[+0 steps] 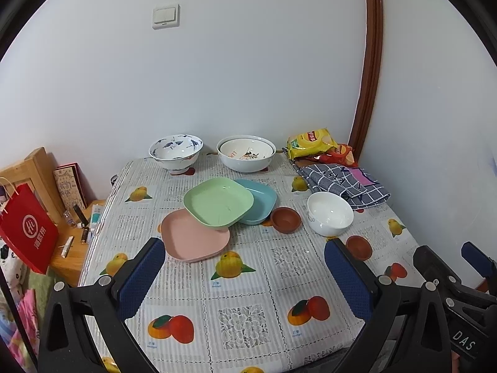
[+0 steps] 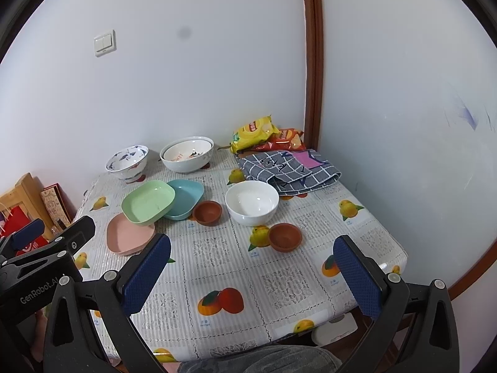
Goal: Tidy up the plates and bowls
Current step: 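Move both grippers to the green plate rim and close them on it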
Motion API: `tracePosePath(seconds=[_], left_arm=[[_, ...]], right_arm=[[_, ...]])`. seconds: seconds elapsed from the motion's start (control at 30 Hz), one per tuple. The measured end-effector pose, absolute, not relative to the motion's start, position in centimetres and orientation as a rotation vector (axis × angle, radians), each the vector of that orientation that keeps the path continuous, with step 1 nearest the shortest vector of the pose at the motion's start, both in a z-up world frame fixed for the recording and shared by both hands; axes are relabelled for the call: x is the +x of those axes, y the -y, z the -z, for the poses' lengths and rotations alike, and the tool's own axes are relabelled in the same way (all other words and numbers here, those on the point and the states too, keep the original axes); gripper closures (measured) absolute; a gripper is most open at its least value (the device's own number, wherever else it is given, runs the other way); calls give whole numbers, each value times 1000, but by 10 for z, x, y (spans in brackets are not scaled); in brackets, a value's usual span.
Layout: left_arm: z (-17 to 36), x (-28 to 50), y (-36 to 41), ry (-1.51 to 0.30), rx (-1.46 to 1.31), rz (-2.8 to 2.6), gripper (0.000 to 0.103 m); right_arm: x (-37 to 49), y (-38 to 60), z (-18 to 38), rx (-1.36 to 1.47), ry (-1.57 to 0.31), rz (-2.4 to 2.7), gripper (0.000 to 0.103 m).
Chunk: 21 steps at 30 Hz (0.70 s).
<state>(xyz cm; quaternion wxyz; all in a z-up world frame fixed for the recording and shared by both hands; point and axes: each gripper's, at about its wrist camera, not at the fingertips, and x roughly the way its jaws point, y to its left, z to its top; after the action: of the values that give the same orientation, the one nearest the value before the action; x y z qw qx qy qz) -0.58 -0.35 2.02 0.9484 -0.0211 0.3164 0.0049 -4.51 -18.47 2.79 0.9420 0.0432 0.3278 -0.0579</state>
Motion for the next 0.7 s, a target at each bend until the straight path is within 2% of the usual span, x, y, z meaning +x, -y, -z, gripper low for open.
tracePosePath(seconds=[0.47, 0.7], left_arm=[[-14, 22, 3, -661, -29, 6, 0], [3, 54, -8, -694, -41, -9, 1]], right_arm=[[-21, 179, -22, 66, -633, 110, 0], [19, 171, -6, 78, -704, 80, 0]])
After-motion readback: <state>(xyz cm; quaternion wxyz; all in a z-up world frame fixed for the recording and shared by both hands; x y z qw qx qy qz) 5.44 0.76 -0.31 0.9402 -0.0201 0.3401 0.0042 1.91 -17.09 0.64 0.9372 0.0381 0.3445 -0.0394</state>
